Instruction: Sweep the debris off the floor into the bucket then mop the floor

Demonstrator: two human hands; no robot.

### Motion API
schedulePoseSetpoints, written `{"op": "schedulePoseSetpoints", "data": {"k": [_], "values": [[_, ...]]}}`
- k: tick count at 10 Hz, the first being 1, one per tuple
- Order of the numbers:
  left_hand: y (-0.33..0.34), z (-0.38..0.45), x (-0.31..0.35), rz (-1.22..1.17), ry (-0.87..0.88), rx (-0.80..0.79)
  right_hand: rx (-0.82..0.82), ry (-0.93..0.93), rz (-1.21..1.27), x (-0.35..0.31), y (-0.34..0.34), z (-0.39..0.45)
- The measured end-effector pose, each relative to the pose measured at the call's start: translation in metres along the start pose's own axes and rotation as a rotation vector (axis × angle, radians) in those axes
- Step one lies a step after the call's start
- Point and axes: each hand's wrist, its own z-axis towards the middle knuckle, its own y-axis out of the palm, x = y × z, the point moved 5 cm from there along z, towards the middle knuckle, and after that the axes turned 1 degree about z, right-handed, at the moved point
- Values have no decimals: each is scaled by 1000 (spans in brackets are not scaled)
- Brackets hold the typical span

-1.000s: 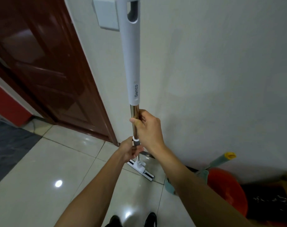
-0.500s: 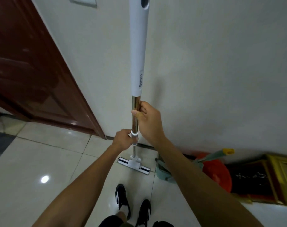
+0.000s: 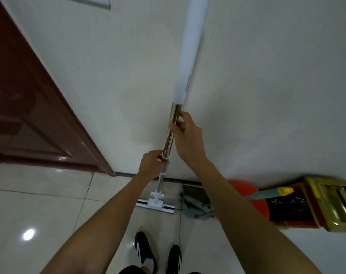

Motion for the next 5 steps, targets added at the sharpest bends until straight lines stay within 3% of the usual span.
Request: {"op": "schedulePoseSetpoints", "data": {"k": [2,5], "values": [[1,32,6,-19,12,-19,67,49,-42,4,4,35],[-6,29,18,53,-34,-3,-33,151,-76,16,-12,43]]}}
